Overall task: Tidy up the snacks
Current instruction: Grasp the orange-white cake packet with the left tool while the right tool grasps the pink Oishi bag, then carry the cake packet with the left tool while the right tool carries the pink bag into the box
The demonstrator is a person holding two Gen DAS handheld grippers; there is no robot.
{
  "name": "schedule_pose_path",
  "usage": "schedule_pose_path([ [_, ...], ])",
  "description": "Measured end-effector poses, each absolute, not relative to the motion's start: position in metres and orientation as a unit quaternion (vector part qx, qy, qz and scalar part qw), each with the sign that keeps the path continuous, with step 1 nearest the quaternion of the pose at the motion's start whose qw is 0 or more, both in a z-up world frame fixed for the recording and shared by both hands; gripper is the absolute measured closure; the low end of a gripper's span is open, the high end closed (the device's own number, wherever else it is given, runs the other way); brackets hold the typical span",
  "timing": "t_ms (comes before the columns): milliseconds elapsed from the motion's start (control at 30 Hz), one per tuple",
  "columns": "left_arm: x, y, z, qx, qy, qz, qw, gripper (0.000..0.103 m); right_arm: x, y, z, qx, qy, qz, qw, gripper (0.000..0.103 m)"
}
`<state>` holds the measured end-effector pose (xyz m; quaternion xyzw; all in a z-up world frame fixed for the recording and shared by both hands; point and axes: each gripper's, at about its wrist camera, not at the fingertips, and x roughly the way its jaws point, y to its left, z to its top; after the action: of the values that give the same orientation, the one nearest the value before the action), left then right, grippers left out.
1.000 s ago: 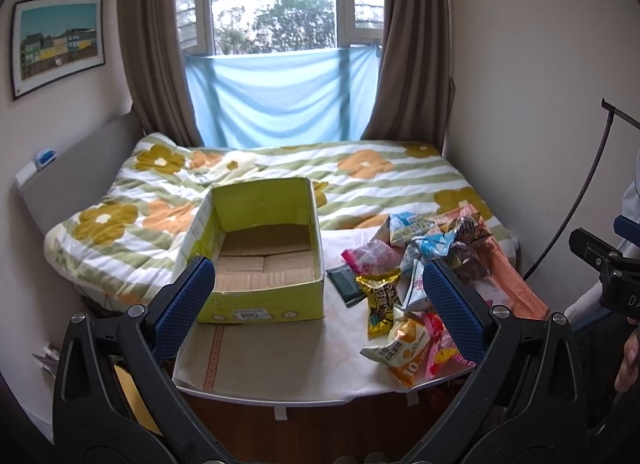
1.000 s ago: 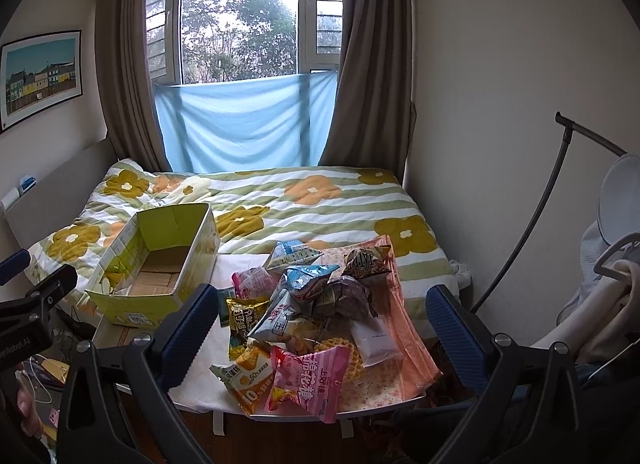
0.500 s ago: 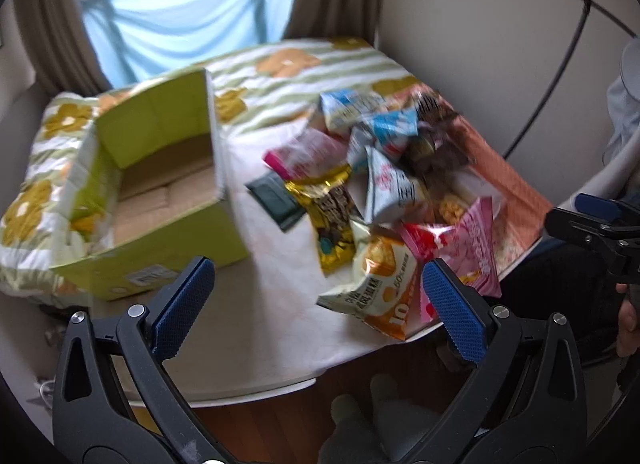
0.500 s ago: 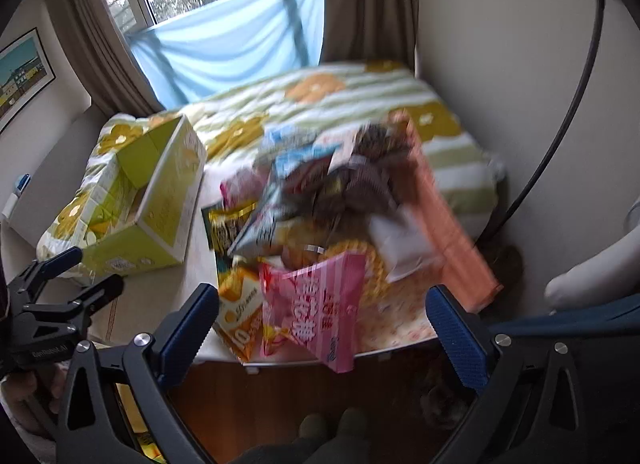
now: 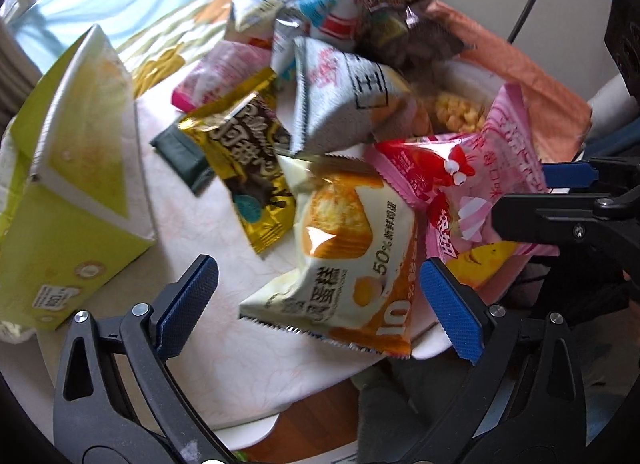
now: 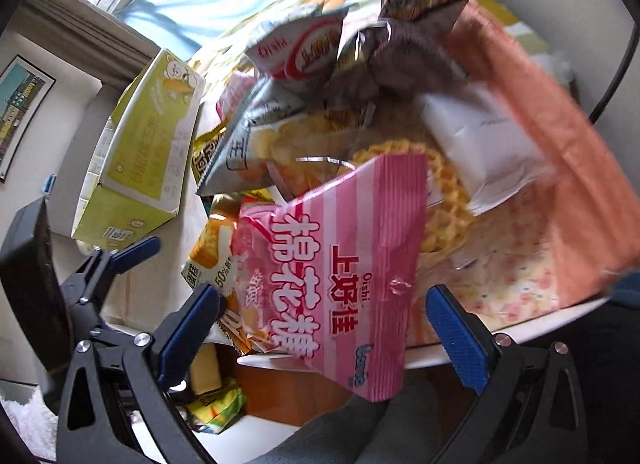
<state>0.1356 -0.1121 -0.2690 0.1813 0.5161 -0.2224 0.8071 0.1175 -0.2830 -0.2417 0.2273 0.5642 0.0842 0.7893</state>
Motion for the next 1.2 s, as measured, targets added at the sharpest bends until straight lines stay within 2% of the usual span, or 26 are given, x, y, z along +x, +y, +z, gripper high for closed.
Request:
schedule_pose_path([
  [200,0.138,-0.13,-0.284,0.192,0.526,-0.213,0.801,0.005,0.126,-0.285,-0.253,0.237,0.574,0.098,0.778,0.0],
  [333,0.141,-0.136,-0.293,0.193,0.538,-0.204,0.795,0.025,0.129,-0.287,-0.259,0.244,0.583,0.103,0.768,0.0],
  [433,0.14,-0.141,-0.296,0.196,0.54,-0.2,0.794,0.031,0.133,-0.287,-0.263,0.255,0.588,0.11,0.76,0.004],
  [467,0.14,-0.142,-0.296,0.2,0.538,-0.2,0.794,0.037,0.133,-0.286,-0.263,0.253,0.589,0.112,0.759,0.005],
  [533,0.136,-0.144,-0.296,0.206,0.535,-0.197,0.796,0.04,0.135,-0.284,-0.263,0.25,0.589,0.118,0.759,0.011],
  [567,0.136,-0.144,-0.295,0.207,0.534,-0.195,0.796,0.041,0.136,-0.283,-0.264,0.252,0.589,0.125,0.758,0.014],
  [633,0.137,-0.141,-0.295,0.2,0.536,-0.188,0.798,0.042,0.137,-0.283,-0.266,0.26,0.59,0.135,0.752,0.028],
  [767,0.137,-0.133,-0.292,0.191,0.541,-0.175,0.8,0.043,0.136,-0.281,-0.263,0.266,0.586,0.154,0.75,0.042],
  [1200,0.139,-0.103,-0.27,0.151,0.539,-0.136,0.817,0.043,0.132,-0.273,-0.237,0.24,0.572,0.173,0.765,0.045],
])
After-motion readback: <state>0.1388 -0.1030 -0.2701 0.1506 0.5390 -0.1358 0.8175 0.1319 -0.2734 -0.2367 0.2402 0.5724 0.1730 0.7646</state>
